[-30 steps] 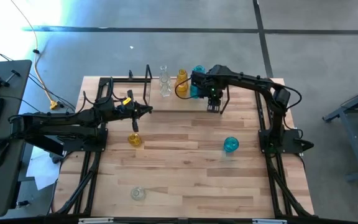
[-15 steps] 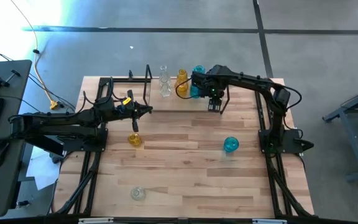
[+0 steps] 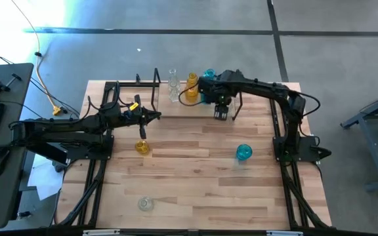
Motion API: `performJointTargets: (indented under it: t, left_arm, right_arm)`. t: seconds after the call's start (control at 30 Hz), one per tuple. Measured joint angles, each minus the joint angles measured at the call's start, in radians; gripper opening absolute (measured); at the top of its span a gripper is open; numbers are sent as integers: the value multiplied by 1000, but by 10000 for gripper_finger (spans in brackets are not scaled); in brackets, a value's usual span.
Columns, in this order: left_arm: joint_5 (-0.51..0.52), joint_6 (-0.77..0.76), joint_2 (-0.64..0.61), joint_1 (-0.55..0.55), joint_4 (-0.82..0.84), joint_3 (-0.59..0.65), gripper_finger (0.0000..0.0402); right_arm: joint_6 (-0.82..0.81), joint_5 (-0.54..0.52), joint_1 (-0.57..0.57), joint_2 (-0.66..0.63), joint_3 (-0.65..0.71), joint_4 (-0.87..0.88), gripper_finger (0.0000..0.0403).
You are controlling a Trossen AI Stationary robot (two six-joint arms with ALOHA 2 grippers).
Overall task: Sort vases onto shelf
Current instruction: Put the transparent vase on the shelf aligned with the other transparent vase, then put the blue vase on the shelf aligned with the other blue vase
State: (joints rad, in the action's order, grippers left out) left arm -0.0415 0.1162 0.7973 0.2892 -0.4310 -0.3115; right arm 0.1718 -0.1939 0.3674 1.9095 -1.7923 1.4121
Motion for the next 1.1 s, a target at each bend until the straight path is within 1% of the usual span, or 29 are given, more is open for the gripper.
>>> performJointTargets:
  t: [0.17,0.27,0.3,0.33,0.4,0.5,0.67,0.77,0.9,0.97,1.03,1.1]
  left_arm:
    - [0,0,0,0,0,0,5]
    - [0,0,0,0,0,0,5]
    - [0,0,0,0,0,0,5]
    - [0,0,0,0,0,0,5]
    - [0,0,0,0,0,0,5]
    - [0,0,0,0,0,0,5]
    - [0,-1,0,0,0,0,5]
    - [0,-2,0,0,-1,0,5]
    - [0,-1,0,0,0,0,5]
    - [0,-1,0,0,0,0,5]
    - [0,-1,0,0,0,0,5]
    - [0,-1,0,0,7,0,5]
  right_arm:
    - [-22,-8,-47,0,85,-64,71]
    - [-55,-31,-47,0,135,-78,19]
    - [-62,-49,-47,0,148,-89,10]
    - [-67,-67,-46,0,158,-94,6]
    - [-80,-91,-41,0,170,-106,14]
    - [-105,-84,-26,0,182,-127,22]
    - [-112,-92,-5,0,194,-128,22]
    - [-112,-94,-11,0,191,-120,22]
    - [-130,-91,-45,-3,156,-69,22]
    - [-171,-58,-78,-12,125,-19,22]
    - [-241,10,-124,-31,97,23,22]
    - [-331,80,-179,-61,100,27,22]
